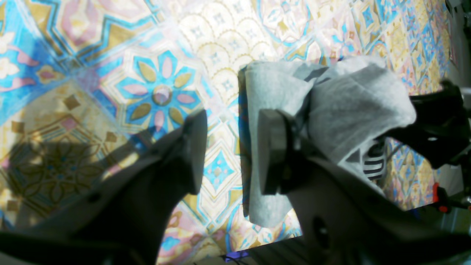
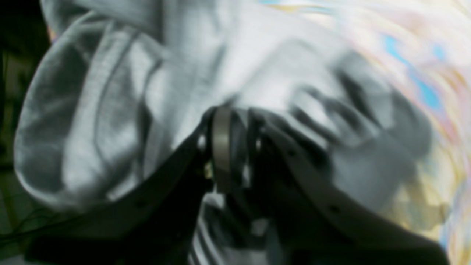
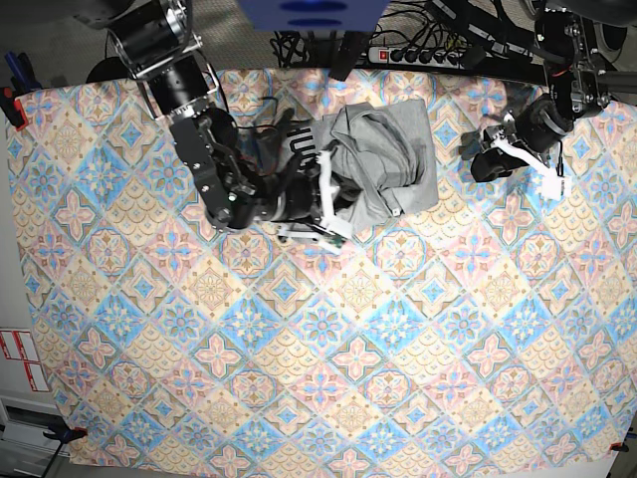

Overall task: Fold the T-shirt properly
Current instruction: 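Grasp the folded bundle with both grippers and flatten it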

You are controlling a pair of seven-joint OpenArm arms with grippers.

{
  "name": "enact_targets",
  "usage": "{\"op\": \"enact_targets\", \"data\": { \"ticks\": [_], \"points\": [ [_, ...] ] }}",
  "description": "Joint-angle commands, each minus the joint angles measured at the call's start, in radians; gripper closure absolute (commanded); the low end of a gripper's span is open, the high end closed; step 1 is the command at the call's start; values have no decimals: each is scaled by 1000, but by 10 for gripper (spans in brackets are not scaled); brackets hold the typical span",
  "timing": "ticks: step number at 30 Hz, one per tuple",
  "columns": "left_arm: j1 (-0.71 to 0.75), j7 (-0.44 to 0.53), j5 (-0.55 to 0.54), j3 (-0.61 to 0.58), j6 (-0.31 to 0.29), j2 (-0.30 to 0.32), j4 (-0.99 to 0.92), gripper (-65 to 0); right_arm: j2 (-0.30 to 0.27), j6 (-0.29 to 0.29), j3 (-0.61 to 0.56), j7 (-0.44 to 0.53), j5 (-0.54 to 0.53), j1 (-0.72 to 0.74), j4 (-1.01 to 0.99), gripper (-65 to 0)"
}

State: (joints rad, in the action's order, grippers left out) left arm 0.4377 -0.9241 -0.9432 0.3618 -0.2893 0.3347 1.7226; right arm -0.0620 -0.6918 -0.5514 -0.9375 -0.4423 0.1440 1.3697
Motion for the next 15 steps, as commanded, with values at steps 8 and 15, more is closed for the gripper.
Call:
{"op": "enact_targets", "data": {
  "ticks": [8,15],
  "points": [
    [23,12,-15,7,-8,16,20,-235,95,-6,-163,96,-25,142,-145,-75],
    [49,15,-15,6,-9,16,34,-125,118,-6,-138,191,-23,148,-161,-75]
  ]
}}
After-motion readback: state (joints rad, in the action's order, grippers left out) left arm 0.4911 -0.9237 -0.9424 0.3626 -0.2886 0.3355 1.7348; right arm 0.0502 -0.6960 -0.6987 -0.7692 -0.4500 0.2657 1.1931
